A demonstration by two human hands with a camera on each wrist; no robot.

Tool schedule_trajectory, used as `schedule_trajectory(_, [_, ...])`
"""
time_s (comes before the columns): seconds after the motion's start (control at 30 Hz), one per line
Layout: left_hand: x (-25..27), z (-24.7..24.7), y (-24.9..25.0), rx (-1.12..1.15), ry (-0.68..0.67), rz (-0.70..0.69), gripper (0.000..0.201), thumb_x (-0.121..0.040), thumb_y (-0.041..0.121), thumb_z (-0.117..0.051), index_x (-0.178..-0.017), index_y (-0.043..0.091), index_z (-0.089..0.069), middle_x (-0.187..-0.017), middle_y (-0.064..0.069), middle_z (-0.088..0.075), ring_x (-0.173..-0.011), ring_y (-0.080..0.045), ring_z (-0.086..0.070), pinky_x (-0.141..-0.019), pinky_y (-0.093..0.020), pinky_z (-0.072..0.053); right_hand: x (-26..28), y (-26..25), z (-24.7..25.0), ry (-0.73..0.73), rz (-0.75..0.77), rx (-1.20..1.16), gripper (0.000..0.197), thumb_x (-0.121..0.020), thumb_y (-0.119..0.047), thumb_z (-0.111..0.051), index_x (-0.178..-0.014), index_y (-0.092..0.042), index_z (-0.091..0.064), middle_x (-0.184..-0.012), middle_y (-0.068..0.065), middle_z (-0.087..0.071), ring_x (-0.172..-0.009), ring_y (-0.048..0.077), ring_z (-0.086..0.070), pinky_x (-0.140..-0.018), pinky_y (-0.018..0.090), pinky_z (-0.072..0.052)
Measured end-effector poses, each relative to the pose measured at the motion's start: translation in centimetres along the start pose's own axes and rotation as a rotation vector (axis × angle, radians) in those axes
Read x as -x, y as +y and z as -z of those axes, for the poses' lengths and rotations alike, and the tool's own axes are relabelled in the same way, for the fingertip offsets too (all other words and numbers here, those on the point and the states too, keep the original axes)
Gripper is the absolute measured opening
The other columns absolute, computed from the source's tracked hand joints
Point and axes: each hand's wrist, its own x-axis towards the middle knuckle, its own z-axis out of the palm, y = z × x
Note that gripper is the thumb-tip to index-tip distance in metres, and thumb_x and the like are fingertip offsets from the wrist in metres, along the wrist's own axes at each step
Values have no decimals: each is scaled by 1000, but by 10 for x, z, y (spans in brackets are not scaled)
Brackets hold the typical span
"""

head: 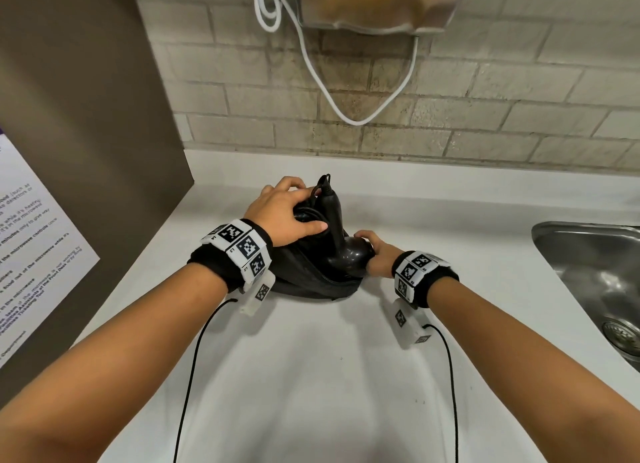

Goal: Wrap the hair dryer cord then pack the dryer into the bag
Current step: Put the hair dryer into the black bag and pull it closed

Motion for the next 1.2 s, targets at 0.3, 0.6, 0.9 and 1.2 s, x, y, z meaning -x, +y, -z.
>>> schedule_trajectory(0.3, [-3, -7, 4, 426, -128, -14, 51, -82, 28, -68, -129, 30, -48, -119, 4, -61, -116, -14, -54, -103, -26, -38, -13, 7, -8, 47, -1, 2, 85, -79, 5, -54, -145, -23, -8, -132, 13, -47, -112, 32, -55, -92, 37, -47])
schedule_trajectory(0.6, [-4, -8, 2, 503, -214, -26, 37, -87, 20, -62, -117, 31, -43, -113, -1, -60, -109, -20, -56, -104, -40, -41, -20, 16, -5, 2, -81, 226, 51, -88, -15, -53, -135, -13, -33, -124, 9, -55, -114, 28, -52, -90, 30, -40])
schedule_trajectory(0.9, [13, 1, 0, 83, -151, -87, 60, -72, 42, -74, -124, 38, -44, -118, 9, -62, -105, -15, -58, -90, -31, -45, -34, 18, -5, 1, -73, 229, 27, -92, -13, -45, -113, -3, -58, -118, 18, -61, -106, 29, -56, -96, 34, -40])
schedule_trajectory(1.2, [15, 15, 2, -135, 40, -52, 49, -78, 50, -65, -121, 33, -47, -106, 4, -65, -98, -23, -60, -78, -27, -38, 4, -17, 50, 609, 73, -25, 28, -95, -11, -36, -100, 8, -56, -105, 30, -60, -100, 40, -56, -80, 34, -41])
